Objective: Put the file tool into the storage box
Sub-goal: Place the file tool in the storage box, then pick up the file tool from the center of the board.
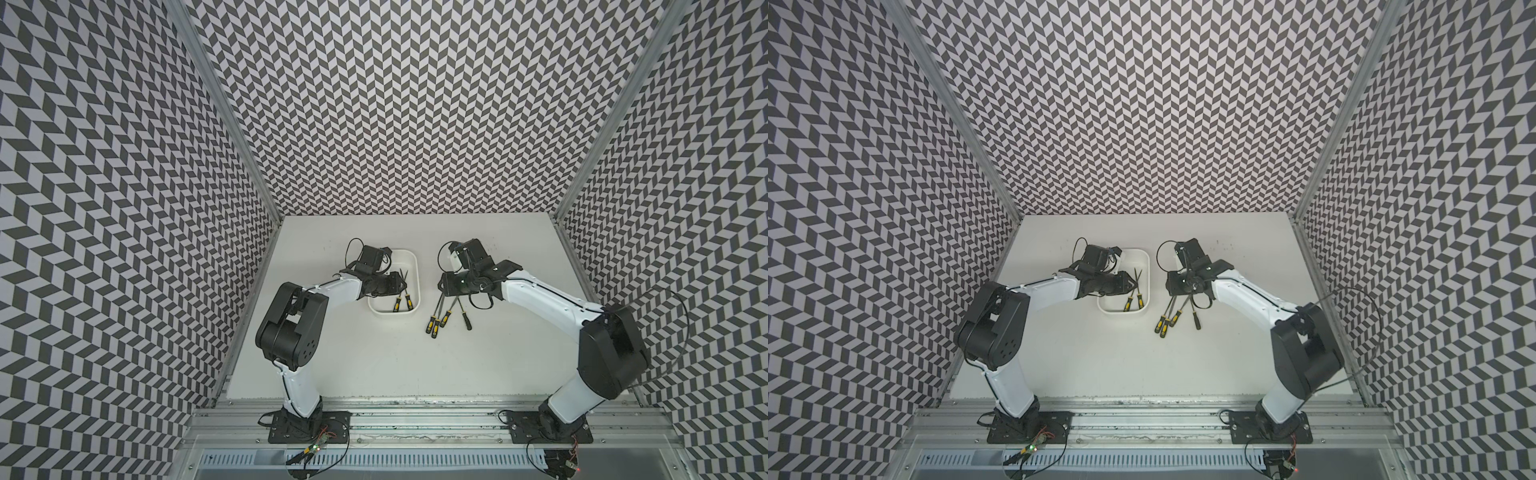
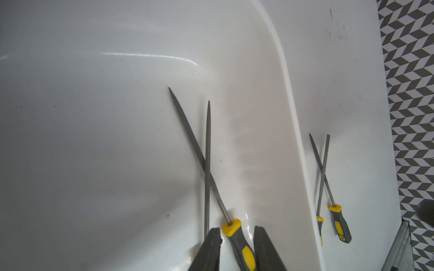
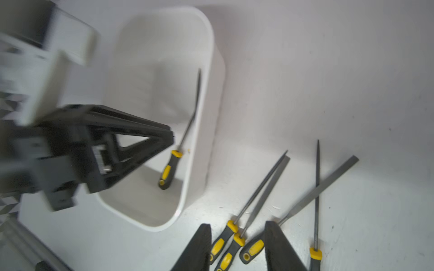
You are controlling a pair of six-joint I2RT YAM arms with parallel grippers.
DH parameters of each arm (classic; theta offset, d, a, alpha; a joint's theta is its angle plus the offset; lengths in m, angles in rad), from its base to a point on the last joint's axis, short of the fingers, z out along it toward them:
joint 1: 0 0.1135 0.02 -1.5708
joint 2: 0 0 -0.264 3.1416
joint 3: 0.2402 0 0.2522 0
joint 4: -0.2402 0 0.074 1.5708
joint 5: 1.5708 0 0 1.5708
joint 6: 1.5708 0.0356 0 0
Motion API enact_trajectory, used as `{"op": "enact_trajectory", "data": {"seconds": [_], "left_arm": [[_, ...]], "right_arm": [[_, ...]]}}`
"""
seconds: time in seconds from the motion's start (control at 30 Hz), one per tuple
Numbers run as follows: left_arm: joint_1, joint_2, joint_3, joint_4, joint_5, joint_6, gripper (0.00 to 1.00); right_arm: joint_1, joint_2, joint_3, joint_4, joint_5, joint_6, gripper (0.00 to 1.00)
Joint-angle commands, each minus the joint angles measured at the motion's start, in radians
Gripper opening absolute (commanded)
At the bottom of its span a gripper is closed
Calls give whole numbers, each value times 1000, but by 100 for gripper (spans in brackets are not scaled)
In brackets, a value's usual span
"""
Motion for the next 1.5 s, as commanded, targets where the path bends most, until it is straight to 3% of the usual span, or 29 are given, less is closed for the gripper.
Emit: {"op": "enact_trajectory", "data": {"seconds": [0.0, 0.23, 0.43, 0.57, 0.63, 0.73, 0.83, 1.1, 1.17, 1.23, 1.37, 1.47], "left_arm": [[2, -57, 39, 21, 12, -4, 30], [15, -85, 48, 20, 9, -2, 31], [21, -83, 44, 22, 7, 3, 31], [26, -88, 42, 24, 6, 2, 31], [29, -92, 43, 26, 4, 3, 31], [36, -95, 44, 24, 4, 4, 32], [38, -100, 44, 24, 4, 3, 32], [40, -104, 44, 33, 12, -6, 32], [40, -108, 44, 37, 22, -7, 32], [41, -114, 44, 50, 42, -11, 32], [40, -129, 47, 100, 114, -19, 35], [38, -132, 55, 132, 169, -33, 39]], "right_arm": [[-3, 30, -55, -81, 74, 9, 50], [-3, 8, -137, -105, 213, 29, 54], [-3, 10, -184, -86, 194, 30, 54], [-3, 35, -213, -67, 196, 28, 37], [-3, 52, -222, -61, 208, 25, 20], [-3, 65, -223, -58, 247, 35, 8], [-3, 50, -194, -73, 310, 65, 3], [-5, 6, -80, -125, 497, 127, 3], [-3, -31, -77, -89, 469, 113, 2], [-2, -96, -97, -7, 364, 67, 2], [-3, -196, -147, 166, -9, -30, 2], [-2, -204, -146, 214, -167, -51, 2]]}}
